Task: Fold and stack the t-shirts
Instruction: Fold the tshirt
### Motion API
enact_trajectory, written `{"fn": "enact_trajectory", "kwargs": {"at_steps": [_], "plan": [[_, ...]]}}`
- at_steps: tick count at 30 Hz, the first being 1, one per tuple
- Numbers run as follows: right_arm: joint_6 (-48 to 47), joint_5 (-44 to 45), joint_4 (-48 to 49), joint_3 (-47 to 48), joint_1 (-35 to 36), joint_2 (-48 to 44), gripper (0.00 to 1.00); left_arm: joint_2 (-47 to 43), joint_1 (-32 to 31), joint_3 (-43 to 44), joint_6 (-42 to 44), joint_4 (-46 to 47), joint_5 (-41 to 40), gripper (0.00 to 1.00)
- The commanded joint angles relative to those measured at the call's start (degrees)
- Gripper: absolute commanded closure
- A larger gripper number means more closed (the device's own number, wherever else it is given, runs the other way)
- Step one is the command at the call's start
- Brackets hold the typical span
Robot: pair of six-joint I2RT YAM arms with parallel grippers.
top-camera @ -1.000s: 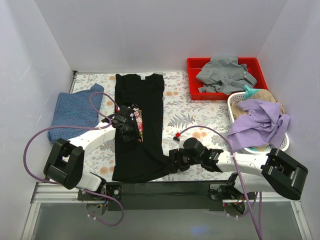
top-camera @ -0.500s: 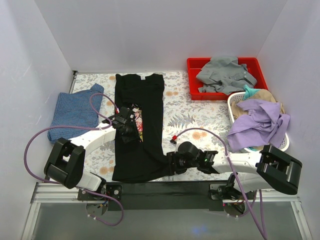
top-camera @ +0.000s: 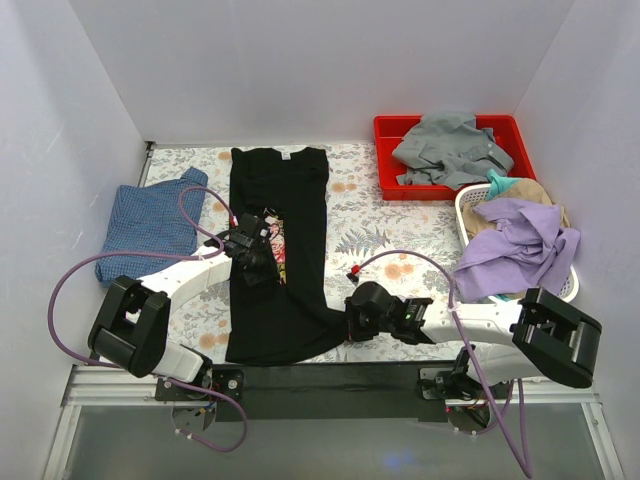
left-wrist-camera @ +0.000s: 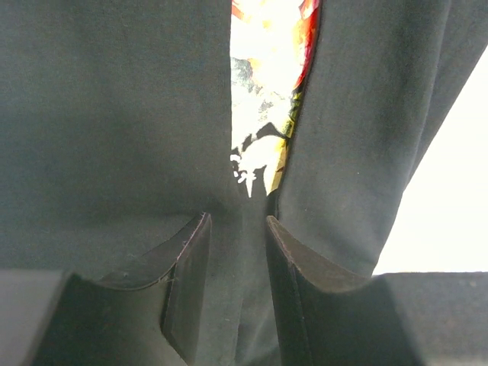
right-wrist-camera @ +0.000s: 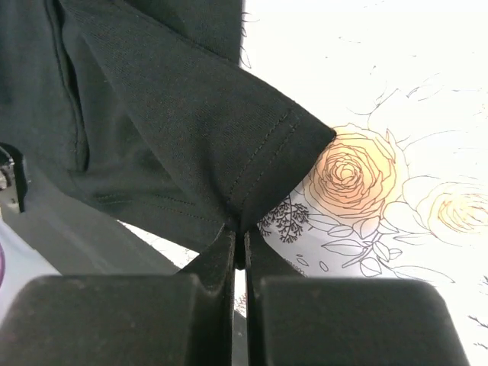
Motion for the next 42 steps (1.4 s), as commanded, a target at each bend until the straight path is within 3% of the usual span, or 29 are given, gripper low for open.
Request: {"fn": "enact_trajectory", "kwargs": {"at_steps": [1, 7, 12, 17, 18, 20, 23, 27, 32, 37, 39, 42], "plan": [[-1.01, 6.21, -7.4, 2.95, 1.25, -0.23, 0.99, -1.4, -0.27, 0.49, -0.17, -0.55, -1.88, 0.66], [-3.21, 14.66, -25.58, 10.24, 8.45, -1.73, 0.99, -1.05, -0.18, 2.42, -0.52, -4.5, -7.49, 0.66], [-3.48, 20.27, -42.27, 18.33, 15.47, 5.64, 0.99, 0.53, -0.09, 3.66, -0.43, -6.18, -9.7, 0.66], [-3.23, 23.53, -48.8, 23.61, 21.81, 16.88, 0.99, 2.73, -0.27, 3.66, -0.69, -6.27, -9.27, 0.66], [-3.13, 24.32, -49.59, 24.83, 22.86, 18.04, 0.75, 2.99, -0.18, 3.66, -0.69, -6.27, -9.09, 0.66], [-0.86, 25.81, -51.97, 25.63, 23.66, 19.36, 0.55, 3.61, -0.18, 3.92, -0.61, -6.53, -9.09, 0.66], [2.04, 27.84, -52.67, 25.37, 23.66, 15.87, 0.4, 3.61, -0.18, 4.1, -0.43, -6.44, -9.0, 0.66], [6.18, 30.65, -52.59, 23.0, 23.14, 7.43, 0.28, 3.35, -0.18, 4.27, -0.34, -6.62, -9.35, 0.66], [9.01, 29.44, -47.6, 14.59, 16.58, -6.42, 0.28, 2.82, -0.18, 4.19, -0.25, -6.18, -9.0, 0.66], [5.14, 15.3, -26.07, 0.17, 5.49, -26.64, 0.34, 2.82, -0.18, 3.83, -0.34, -5.92, -8.39, 0.66], [5.31, 10.04, -22.72, -4.31, 0.56, -29.66, 0.36, 2.82, -0.18, 3.75, -0.34, -5.57, -8.21, 0.66], [5.66, 6.67, -18.75, -5.57, -1.38, -29.68, 0.38, 3.08, -0.18, 3.92, -0.17, -5.57, -7.77, 0.66]]}}
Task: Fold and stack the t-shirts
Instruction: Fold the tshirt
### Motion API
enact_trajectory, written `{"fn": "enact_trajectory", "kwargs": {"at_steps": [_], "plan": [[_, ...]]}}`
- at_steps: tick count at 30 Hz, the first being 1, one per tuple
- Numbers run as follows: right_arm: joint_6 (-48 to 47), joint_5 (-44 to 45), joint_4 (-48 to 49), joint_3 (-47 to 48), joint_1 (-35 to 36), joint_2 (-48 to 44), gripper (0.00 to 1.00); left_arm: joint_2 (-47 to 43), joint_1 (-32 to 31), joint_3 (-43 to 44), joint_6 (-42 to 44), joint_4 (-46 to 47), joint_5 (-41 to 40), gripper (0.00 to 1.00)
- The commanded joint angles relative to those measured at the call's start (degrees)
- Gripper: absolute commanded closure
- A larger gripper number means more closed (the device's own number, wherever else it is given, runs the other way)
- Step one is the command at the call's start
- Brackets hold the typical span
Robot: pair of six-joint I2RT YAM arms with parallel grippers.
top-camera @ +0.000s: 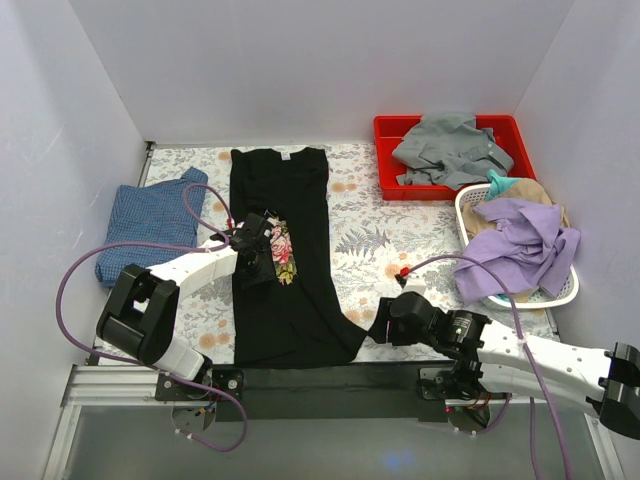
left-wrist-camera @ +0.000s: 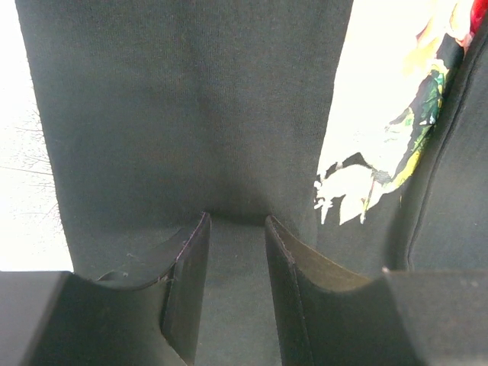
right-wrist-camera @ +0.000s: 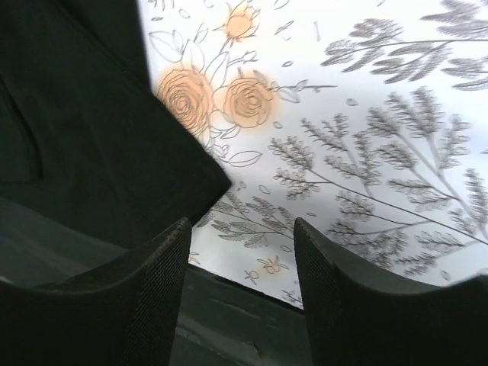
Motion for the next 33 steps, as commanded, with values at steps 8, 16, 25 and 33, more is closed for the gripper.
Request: {"fn": "enact_trajectory", "kwargs": {"at_steps": [8, 16, 25, 33], "plan": [[0.4, -11.3, 17.28, -0.89, -1.3, 10.0, 0.4, -1.9, -0.16, 1.25, 0.21, 0.23, -0.65, 0.66], [0.66, -10.07, 17.63, -1.59, -1.3, 12.81, 0.55, -1.47, -0.16, 1.08, 0.03, 0.13, -0.65, 0.66], [-4.25, -9.01, 17.37, -0.01, -1.21, 10.8, 0.93, -1.47, -0.16, 0.82, -0.15, 0.14, -0.56, 0.66], [-18.92, -8.73, 15.0, 5.0, 0.37, 5.7, 0.96, -1.38, -0.16, 0.82, -0.23, 0.22, -0.65, 0.66]]}}
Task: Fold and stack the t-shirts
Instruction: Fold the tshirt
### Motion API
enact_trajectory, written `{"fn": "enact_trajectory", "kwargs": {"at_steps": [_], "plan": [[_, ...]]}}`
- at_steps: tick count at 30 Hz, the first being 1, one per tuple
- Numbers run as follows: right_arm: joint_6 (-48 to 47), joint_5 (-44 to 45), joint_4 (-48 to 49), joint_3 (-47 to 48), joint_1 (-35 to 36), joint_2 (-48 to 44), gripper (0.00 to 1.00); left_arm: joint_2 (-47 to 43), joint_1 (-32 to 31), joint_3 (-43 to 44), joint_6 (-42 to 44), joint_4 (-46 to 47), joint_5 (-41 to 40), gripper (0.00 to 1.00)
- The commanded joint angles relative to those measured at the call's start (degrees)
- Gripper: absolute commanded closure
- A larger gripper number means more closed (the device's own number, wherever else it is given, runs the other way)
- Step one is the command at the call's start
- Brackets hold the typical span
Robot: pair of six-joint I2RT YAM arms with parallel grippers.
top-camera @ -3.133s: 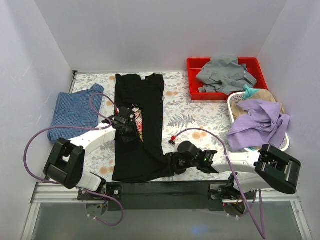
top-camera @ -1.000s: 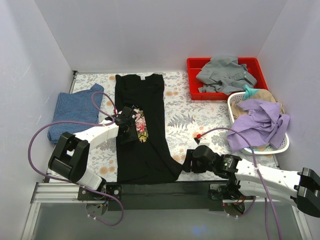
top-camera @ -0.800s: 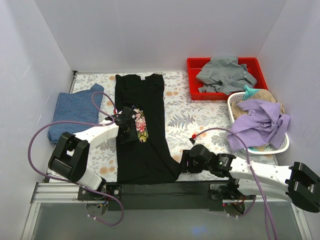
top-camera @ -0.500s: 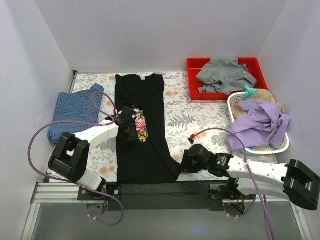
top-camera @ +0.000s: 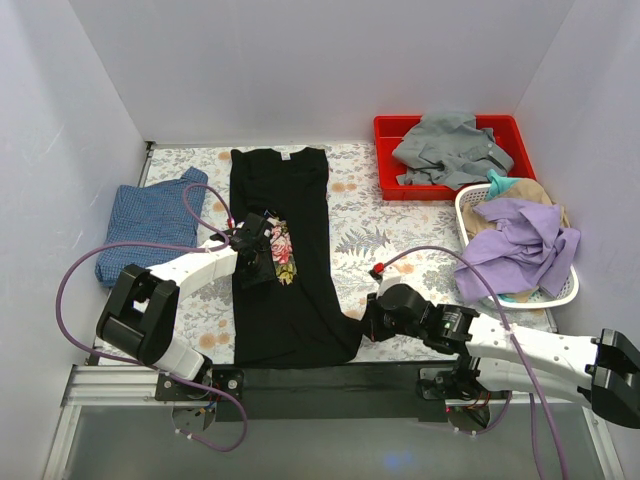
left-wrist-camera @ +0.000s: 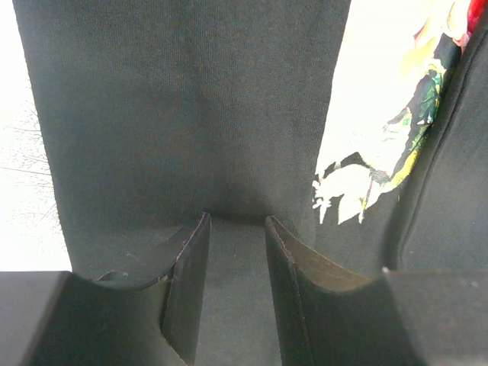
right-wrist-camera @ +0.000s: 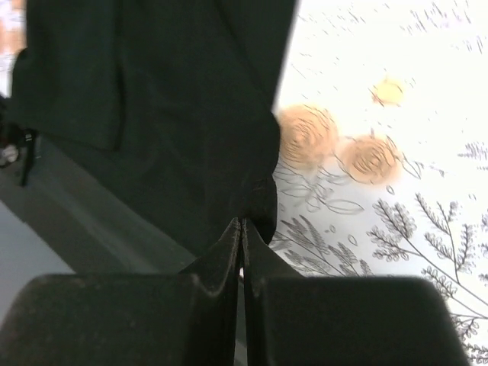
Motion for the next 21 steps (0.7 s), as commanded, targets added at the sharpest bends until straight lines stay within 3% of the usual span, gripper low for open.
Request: {"fn": "enact_trajectory", "kwargs": {"at_steps": [1, 11, 19, 21], "plan": [[-7.66, -1.53, 0.9, 3.99, 0.37, -1.37, 0.96, -1.23, -0.16, 0.99, -0.15, 0.11, -0.71, 0.66], [-12.06, -16.91, 8.28, 7.34, 5.73, 6.63, 0.96, -0.61, -0.16, 0.9, -0.23, 0.38, -0.63, 0.66], [-12.85, -21.32, 13.64, 9.89, 11.62, 14.54, 0.96, -0.96, -0.16, 0.82, -0.32, 0.55, -0.54, 0.66], [-12.5, -21.32, 14.17, 9.89, 11.71, 15.68, 0.87, -1.05, -0.16, 0.64, -0.32, 0.55, -0.54, 0.66]]}}
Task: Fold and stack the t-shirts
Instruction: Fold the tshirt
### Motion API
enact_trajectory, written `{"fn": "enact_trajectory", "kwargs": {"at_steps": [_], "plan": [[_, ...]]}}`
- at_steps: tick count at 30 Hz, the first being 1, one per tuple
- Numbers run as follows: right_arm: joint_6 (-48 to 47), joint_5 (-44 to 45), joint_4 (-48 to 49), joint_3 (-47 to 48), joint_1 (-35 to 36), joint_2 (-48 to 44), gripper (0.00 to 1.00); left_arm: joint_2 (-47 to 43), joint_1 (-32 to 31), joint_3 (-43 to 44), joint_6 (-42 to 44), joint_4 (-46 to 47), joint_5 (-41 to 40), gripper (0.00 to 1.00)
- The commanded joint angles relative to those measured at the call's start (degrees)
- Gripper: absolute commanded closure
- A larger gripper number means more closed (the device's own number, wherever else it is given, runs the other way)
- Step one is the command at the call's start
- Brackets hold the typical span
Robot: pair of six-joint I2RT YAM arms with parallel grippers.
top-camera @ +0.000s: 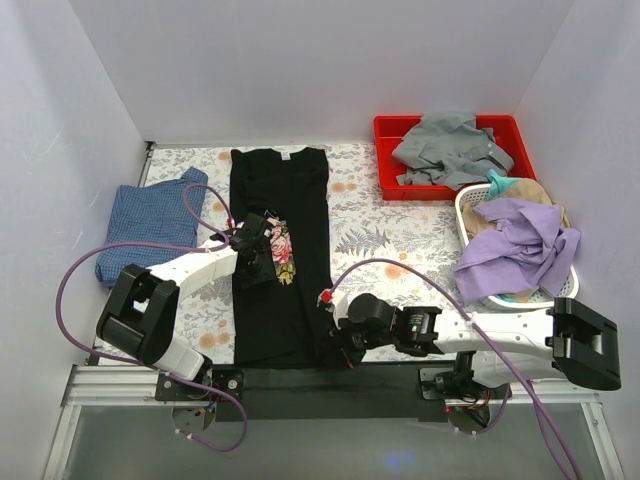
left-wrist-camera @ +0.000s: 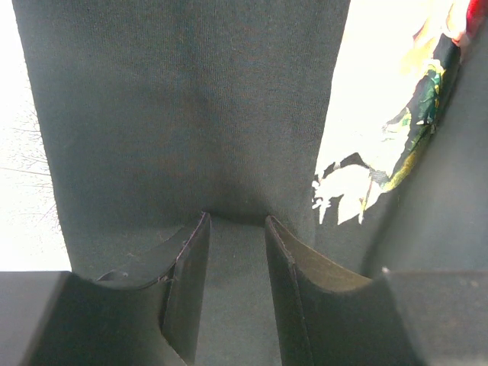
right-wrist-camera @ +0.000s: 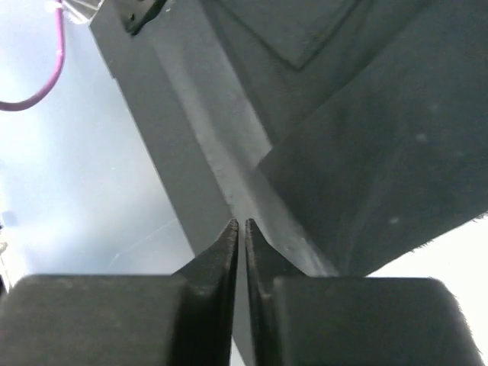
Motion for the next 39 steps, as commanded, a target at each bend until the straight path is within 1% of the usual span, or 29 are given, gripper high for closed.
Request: {"fn": "enact_trajectory", "kwargs": {"at_steps": [1, 2, 3, 4, 6, 7, 8, 10, 11, 12, 13, 14, 15, 16, 17, 18, 19, 25, 27, 28, 30, 31, 33, 37, 39], "plan": [[-0.83, -2.46, 4.03, 2.33, 0.83, 1.37, 0.84, -1.22, -0.18, 0.73, -0.3, 0.51, -0.56, 0.66], [-0.74, -2.63, 4.12, 2.41, 0.83, 1.63, 0.71, -1.23, -0.09, 0.73, -0.3, 0.42, -0.56, 0.66], [-1.0, -2.98, 4.12, 2.59, 0.83, 2.25, 0.56, -1.23, -0.18, 0.73, -0.3, 0.42, -0.56, 0.66], [-1.18, -3.16, 4.12, 2.94, 0.83, 2.43, 0.37, -1.23, -0.27, 0.81, -0.39, 0.42, -0.65, 0.66], [-0.92, -1.41, 3.95, 2.85, 0.83, 1.91, 0.34, -1.31, -0.18, 0.99, -0.47, 0.07, -1.0, 0.66], [-0.83, -0.53, 3.68, 2.85, 0.83, 1.38, 0.33, -1.4, -0.09, 1.25, -0.82, -0.28, -1.43, 0.66], [-0.65, 3.48, 2.55, 3.11, 0.83, 0.59, 0.33, -1.92, -0.18, 1.43, -0.91, -0.89, -1.61, 0.66], [-0.48, 8.68, -2.01, 3.2, 0.65, -2.83, 0.32, -4.99, -0.18, 1.52, -0.65, -1.42, -1.27, 0.64], [-0.21, 15.67, -4.29, 3.81, 0.56, -5.2, 0.32, -6.31, -0.18, 1.61, -0.65, -1.68, -1.18, 0.63], [0.05, 18.35, -8.32, 3.99, -0.4, -6.18, 0.3, -9.72, -0.18, 1.61, -0.74, -1.95, -1.09, 0.61], [0.75, 21.59, -10.1, 3.82, -1.36, -7.06, 0.29, -11.23, -0.18, 1.69, -1.17, -3.34, -1.78, 0.51], [1.28, 22.76, -12.03, 3.82, -2.68, -8.11, 0.29, -12.55, -0.09, 1.61, -2.48, -4.05, -1.79, 0.44], [1.46, 23.2, -13.96, 3.38, -4.95, -8.47, 0.28, -13.96, -0.09, 1.69, -2.76, -4.41, -1.62, 0.4], [1.37, 23.29, -14.24, 2.86, -6.02, -8.91, 0.27, -15.27, -0.18, 1.96, -3.63, -6.67, -1.35, 0.33], [1.37, 22.77, -14.6, 2.07, -6.99, -8.91, 0.27, -15.81, -0.18, 1.7, -5.47, -7.48, -1.0, 0.32], [1.54, 22.16, -14.77, 1.8, -8.74, -8.56, 0.27, -16.34, -0.09, 1.35, -6.27, -8.1, -0.65, 0.25], [1.72, 21.02, -15.3, 1.71, -9.62, -8.04, 0.27, -17.3, -0.18, -0.14, -7.15, -9.15, -0.39, 0.15], [2.07, 17.68, -16.09, 1.71, -13.06, -3.03, 0.27, -20.11, -0.27, -7.87, -15.85, -13.9, 4.0, 0.14], [1.99, 15.92, -16.09, 1.54, -14.11, -1.97, 0.27, -23.45, -0.62, -8.76, -18.65, -14.78, 6.2, 0.14], [1.9, 13.39, -16.01, 1.27, -14.55, -1.71, 0.27, -24.59, -0.71, -9.11, -19.45, -16.61, 6.47, 0.14], [1.9, 11.61, -15.57, 0.48, -15.25, -1.7, 0.27, -27.93, -0.88, -9.47, -20.95, -19.25, 5.25, 0.14], [1.9, 9.43, -14.7, -0.74, -15.61, -1.88, 0.27, -28.9, -0.88, -9.56, -22.61, -21.88, 4.72, 0.14], [1.63, 5.64, -12.15, -1.8, -16.31, -2.32, 0.27, -30.83, -0.97, -10.0, -23.41, -23.47, 4.37, 0.14], [0.41, 0.28, -10.29, -2.95, -16.58, -0.22, 0.27, -31.37, -1.06, -9.56, -25.87, -29.7, 3.49, 0.14], [-0.12, -0.35, -10.03, -2.6, -16.75, 0.93, 0.27, -31.46, -1.06, -10.52, -26.49, -31.47, 3.22, 0.14]]}}
